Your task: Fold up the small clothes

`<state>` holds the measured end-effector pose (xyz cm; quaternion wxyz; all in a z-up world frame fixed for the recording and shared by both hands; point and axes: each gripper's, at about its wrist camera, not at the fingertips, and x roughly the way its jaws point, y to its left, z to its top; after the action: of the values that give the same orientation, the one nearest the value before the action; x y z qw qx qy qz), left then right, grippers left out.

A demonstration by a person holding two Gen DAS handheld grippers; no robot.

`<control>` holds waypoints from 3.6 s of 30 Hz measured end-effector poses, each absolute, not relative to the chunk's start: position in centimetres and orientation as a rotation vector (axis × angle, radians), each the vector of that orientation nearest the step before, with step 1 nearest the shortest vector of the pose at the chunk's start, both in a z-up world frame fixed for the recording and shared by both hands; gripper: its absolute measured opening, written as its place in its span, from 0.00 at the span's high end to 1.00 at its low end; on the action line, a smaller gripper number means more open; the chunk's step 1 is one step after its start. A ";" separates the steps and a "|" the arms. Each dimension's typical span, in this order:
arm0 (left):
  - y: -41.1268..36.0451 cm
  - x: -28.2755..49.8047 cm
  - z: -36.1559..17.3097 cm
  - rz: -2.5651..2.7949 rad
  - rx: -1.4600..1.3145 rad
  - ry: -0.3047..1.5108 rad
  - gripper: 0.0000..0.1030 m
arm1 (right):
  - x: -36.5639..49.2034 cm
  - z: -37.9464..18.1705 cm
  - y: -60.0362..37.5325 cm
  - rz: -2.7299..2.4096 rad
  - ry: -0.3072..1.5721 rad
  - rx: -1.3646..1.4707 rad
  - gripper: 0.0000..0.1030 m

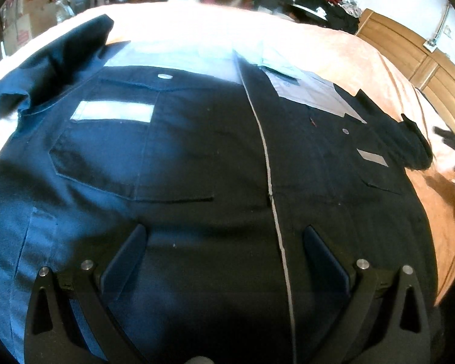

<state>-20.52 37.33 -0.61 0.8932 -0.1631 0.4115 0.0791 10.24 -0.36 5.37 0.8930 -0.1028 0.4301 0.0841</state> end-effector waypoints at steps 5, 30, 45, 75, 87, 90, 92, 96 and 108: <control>37.2 -20.4 -0.6 0.170 -0.336 0.853 0.00 | 13.6 2.4 -1.5 0.084 0.927 -0.275 0.08; 47.1 -29.2 8.0 0.216 -0.534 0.659 0.18 | -1.0 12.6 36.1 1.019 0.831 0.260 0.95; 49.4 -30.4 5.7 0.227 -0.579 0.696 0.17 | -3.4 9.2 36.9 1.038 0.942 0.140 0.28; 56.1 -31.5 1.8 0.403 -0.753 0.710 0.17 | 12.5 -1.3 13.1 0.877 1.254 0.540 0.91; 58.6 -29.4 2.3 0.413 -0.852 0.659 0.16 | 8.3 3.3 15.6 0.883 1.061 0.361 0.55; 60.9 -29.6 3.5 0.447 -0.874 0.591 0.16 | 2.5 2.0 14.8 0.948 1.132 0.389 0.52; 63.0 -29.9 4.3 0.481 -0.895 0.536 0.15 | -0.8 0.7 14.2 0.928 1.160 0.382 0.52; 68.8 -28.6 4.7 0.560 -0.937 0.532 0.11 | -2.4 0.5 12.6 0.913 1.117 0.461 0.48; 82.2 -23.1 1.1 0.884 -0.954 0.756 0.05 | -1.4 -0.1 12.3 0.910 1.086 0.480 0.47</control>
<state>-23.09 82.18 1.09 0.7302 -0.4335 0.3433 0.4013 -1.39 12.32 -0.05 0.7331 0.2183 0.4937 0.4136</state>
